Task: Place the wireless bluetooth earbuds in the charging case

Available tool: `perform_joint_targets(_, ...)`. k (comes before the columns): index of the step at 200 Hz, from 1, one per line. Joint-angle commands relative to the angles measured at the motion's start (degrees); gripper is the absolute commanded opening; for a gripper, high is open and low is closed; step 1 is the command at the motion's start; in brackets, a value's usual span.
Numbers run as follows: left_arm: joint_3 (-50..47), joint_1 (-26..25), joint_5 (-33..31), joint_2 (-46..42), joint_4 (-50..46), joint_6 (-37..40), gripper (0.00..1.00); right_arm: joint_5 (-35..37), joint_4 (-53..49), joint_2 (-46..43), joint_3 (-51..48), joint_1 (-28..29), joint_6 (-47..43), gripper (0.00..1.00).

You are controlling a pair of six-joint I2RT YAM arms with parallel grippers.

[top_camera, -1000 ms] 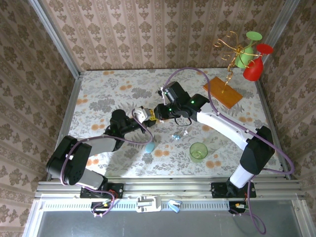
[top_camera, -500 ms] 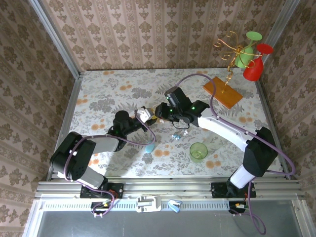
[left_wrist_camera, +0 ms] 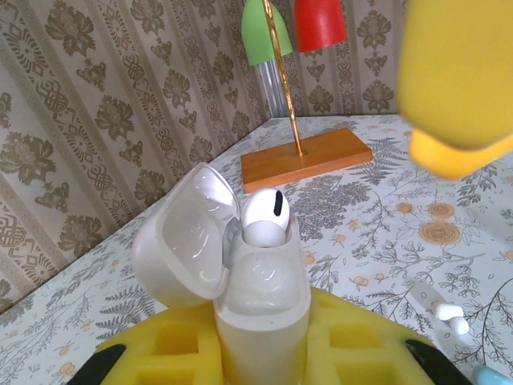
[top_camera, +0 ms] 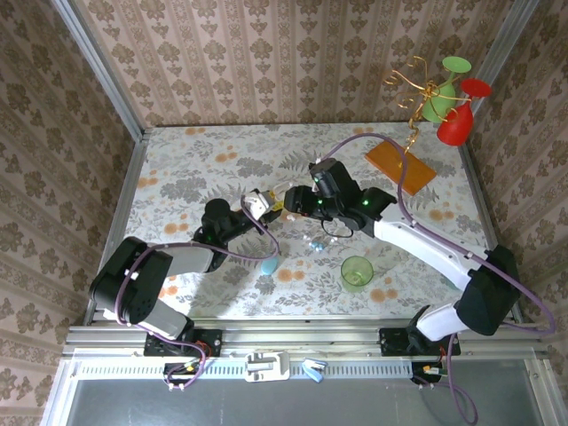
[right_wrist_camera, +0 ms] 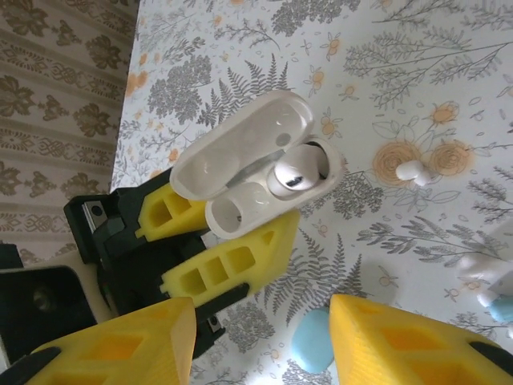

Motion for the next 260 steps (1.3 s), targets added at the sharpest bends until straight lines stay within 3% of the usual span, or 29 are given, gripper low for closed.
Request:
perform_joint_targets(1,0.43,1.61,-1.45,0.28,3.20,-3.90,0.00,3.77,-0.60,-2.67,-2.70,-0.89,-2.79,0.48)
perform_joint_targets(56,-1.38,4.38,-7.64,0.02,4.44,-5.59,0.00,7.40,-5.67,-3.48,-5.52,-3.23,-6.61,0.49)
perform_joint_targets(122,-7.13,5.12,-9.21,-3.85,9.13,-3.73,0.00,1.04,-19.51,19.72,6.65,-1.74,-9.01,0.47)
perform_joint_targets(175,-9.18,5.13,-9.14,-6.02,8.88,-1.78,0.00,-0.99,-29.90,32.83,18.16,-0.94,-11.05,0.48)
perform_joint_targets(260,-9.26,5.15,-8.22,-5.59,9.33,-0.77,0.00,-0.30,-40.04,43.23,29.31,-0.74,-14.26,0.49)
